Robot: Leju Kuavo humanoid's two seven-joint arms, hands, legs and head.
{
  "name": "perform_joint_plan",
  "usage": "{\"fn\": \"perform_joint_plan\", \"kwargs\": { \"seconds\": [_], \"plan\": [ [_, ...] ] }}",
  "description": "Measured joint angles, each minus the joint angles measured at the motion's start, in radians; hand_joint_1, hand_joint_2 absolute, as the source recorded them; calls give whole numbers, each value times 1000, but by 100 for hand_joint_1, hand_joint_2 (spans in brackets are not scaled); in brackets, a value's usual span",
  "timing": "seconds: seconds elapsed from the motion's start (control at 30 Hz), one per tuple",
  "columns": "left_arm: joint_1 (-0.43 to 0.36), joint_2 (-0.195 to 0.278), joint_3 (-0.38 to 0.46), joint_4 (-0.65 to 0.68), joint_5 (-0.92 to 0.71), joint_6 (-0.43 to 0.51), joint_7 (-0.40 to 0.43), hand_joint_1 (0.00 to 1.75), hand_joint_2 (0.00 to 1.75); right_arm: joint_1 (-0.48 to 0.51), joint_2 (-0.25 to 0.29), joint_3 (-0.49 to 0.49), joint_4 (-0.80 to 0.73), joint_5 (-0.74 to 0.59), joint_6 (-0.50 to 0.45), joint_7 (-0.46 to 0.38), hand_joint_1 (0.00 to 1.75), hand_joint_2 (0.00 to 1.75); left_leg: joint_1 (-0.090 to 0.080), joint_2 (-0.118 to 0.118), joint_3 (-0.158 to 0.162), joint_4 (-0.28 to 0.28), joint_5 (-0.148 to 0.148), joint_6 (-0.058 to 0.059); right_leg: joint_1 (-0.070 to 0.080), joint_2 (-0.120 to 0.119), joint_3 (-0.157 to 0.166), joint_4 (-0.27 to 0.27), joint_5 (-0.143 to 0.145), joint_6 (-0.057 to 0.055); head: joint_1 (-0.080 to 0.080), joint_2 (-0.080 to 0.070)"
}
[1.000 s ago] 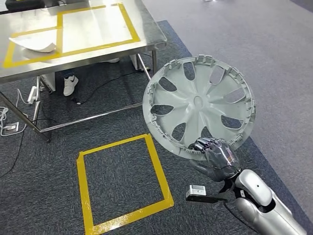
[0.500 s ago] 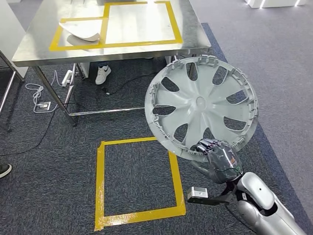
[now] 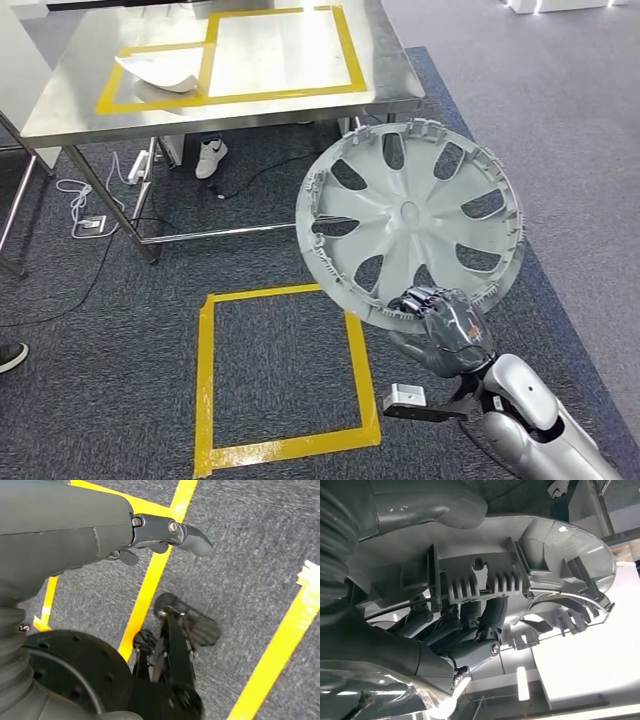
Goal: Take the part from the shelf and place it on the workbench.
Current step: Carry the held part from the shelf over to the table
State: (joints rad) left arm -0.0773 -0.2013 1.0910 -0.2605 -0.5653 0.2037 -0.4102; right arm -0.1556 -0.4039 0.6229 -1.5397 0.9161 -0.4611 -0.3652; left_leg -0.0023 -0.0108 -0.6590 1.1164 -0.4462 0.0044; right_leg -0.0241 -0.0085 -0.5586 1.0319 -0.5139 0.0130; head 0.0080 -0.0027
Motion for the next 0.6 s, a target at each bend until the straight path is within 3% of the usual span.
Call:
{"fn": "perform_joint_plan", "kwargs": {
  "seconds": [0.07,0.2,0.27,0.33,0.37,0.4,0.43,0.5,0.53,0.6],
  "plan": [
    [-2,0,0,0,0,4,-1,0,175,0,0,-3,0,0,-3,-1,175,175,-5,1,30,-64,4,7,2,-1,3,-3,-5,10,1,0],
    [-1,0,0,0,0,14,-4,0,175,3,1,-9,-2,1,-4,-2,175,175,-2,-1,46,-87,-4,26,2,-1,1,0,-16,32,3,0],
    [-3,0,0,0,0,16,-5,0,175,5,1,-13,-3,0,-4,-2,175,175,2,-2,58,-97,-5,37,2,2,-49,88,-55,37,8,0],
    [-3,0,0,0,-1,16,-5,0,175,6,1,-16,-3,1,-4,-3,175,175,0,-3,63,-97,-11,43,2,5,-133,223,-99,40,11,0],
    [-3,0,0,0,-1,16,-5,0,175,9,1,-16,-3,1,-4,-3,175,175,-1,-3,67,-97,-15,44,2,5,-165,264,-100,41,11,0],
    [-2,-1,0,0,-1,16,-5,0,175,11,1,-16,-3,1,-3,-3,175,175,-1,-5,74,-97,-21,44,3,5,-178,267,-79,40,11,0],
    [-2,-1,0,0,-1,16,-5,0,175,13,1,-16,-3,1,-3,-3,175,175,-2,-6,82,-96,-27,42,3,5,-171,232,-40,38,11,0],
    [-2,-1,0,0,-2,16,-5,0,175,14,1,-17,-3,1,-3,-3,175,175,-4,-9,99,-95,-42,37,4,6,-117,100,44,33,12,0],
    [-3,-1,0,0,-2,16,-5,0,175,13,1,-17,-3,1,-3,-3,175,175,-6,-10,103,-93,-48,33,5,6,-90,42,64,29,11,0],
    [-4,-1,0,0,-2,17,-6,0,175,12,1,-18,-3,1,-3,-3,175,175,-8,-11,103,-92,-55,24,8,8,-66,0,61,21,9,0]
  ]
}}
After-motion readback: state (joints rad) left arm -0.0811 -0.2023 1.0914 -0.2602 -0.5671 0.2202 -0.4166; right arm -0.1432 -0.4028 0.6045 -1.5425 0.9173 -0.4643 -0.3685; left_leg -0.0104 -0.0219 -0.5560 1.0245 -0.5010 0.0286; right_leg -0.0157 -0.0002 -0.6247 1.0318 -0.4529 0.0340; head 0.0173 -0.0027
